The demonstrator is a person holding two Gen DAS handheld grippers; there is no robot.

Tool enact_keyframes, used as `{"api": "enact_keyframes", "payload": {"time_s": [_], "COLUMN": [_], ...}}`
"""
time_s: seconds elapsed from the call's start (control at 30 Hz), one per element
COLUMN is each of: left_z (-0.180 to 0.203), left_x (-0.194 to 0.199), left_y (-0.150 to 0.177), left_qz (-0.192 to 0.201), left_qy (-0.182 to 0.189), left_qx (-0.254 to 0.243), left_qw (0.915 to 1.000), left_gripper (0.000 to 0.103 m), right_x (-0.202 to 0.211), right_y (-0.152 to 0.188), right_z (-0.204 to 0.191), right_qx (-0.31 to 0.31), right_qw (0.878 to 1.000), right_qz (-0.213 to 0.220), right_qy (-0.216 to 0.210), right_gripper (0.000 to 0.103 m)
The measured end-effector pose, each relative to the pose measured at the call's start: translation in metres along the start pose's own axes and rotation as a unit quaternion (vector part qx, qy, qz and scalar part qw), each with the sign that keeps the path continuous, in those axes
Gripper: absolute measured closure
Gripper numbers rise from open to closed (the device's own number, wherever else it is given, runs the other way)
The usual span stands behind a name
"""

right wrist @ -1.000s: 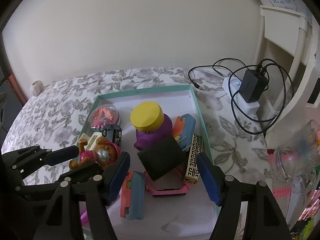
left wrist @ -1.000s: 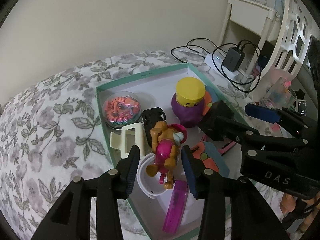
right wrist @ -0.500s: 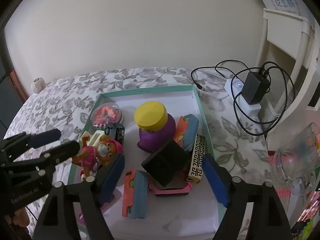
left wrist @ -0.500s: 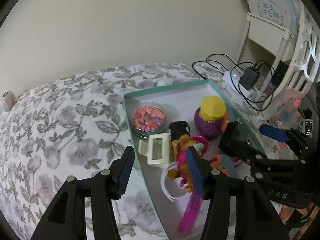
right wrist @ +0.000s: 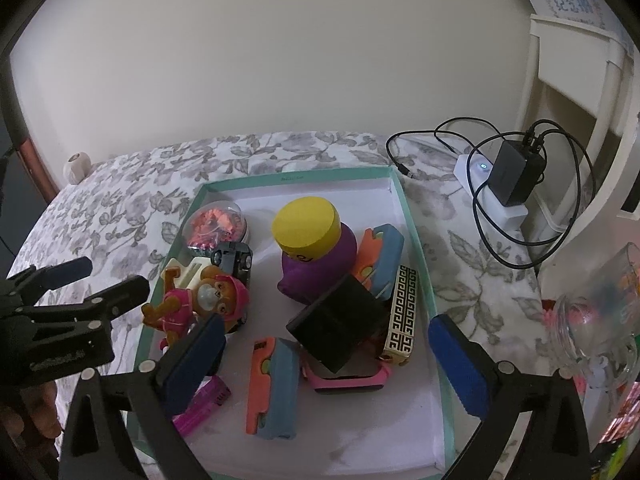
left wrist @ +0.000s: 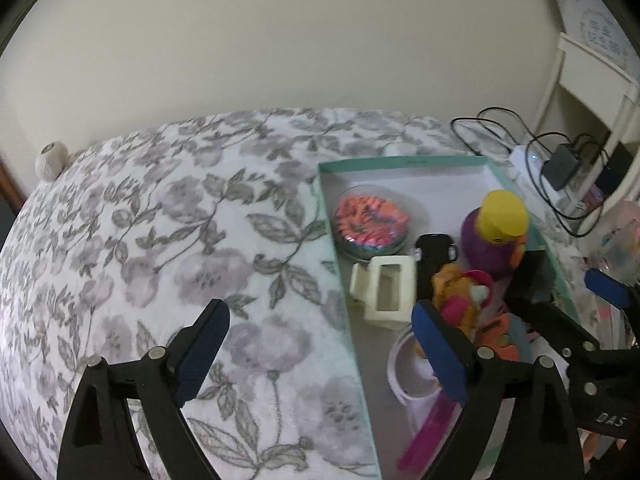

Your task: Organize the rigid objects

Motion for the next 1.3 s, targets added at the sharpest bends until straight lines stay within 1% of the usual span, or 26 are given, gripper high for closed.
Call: {"api": "enact_keyframes", "payload": {"time_s": [0.1,0.17,0.2,0.6,0.9,1.07,1.17,1.3], "left_z": [-0.004,-0.007,-0.007,-0.005,-0.016,-0.026,-0.033,-0.043], "left_x": [-0.001,-0.002,-0.002,0.002,0.012,0.025,0.04,0.059], "left_y": [0.001,0.002,0.001,-0.001,-0.001,0.0,0.002,0.007], "left_qz": [-0.002,-0.002,-0.001,0.002,-0.004,-0.01,-0.008,-0.014], "left_qy": [-0.006,-0.01,-0.011,-0.016,-0.023,-0.026,-0.033,-0.036], "left_qx": [0.005,0.006,0.006,-0.006,-0.002,0.002,-0.003,0.008], "left_qw": [1.0,0.9999,0.9999,0.9999,0.9997,0.9996,0.9994,0.9992], "left_gripper": [0.009,0.002,0.002,0.002,0.002,0.002,0.002,0.002], "right_x": [-0.001,-0.002,-0.002,-0.001,0.006,0.014,0.026,0.048], "right_y": [0.001,0.002,0.003,0.003,0.001,0.002,0.003,0.005], "right_z": [-0.001,-0.002,-0.003,-0.007,-0.021,-0.033,-0.042,-0.053], "right_qx": [0.002,0.004,0.005,0.012,0.023,0.03,0.039,0.045], "right_qw": [1.0,1.0,1.0,1.0,1.0,0.999,0.999,0.999], "right_qz": [-0.003,-0.005,-0.006,-0.009,-0.011,-0.015,-0.017,-0.017], "right_qy": [-0.002,-0.002,-0.002,-0.006,-0.014,-0.015,-0.013,-0.013], "right_gripper": [0.0,0.0,0.0,0.0,0.0,0.0,0.0,0.0]}}
Point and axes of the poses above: each gripper's, at about its wrist camera, not at the fingertips, and x roughly against the way its jaws point, z to its right, y to its underside, the point moved 10 cm from there along -x, roughly the way its jaws point, and after that the axes turned 10 degrees about z, right-handed, at the moved point
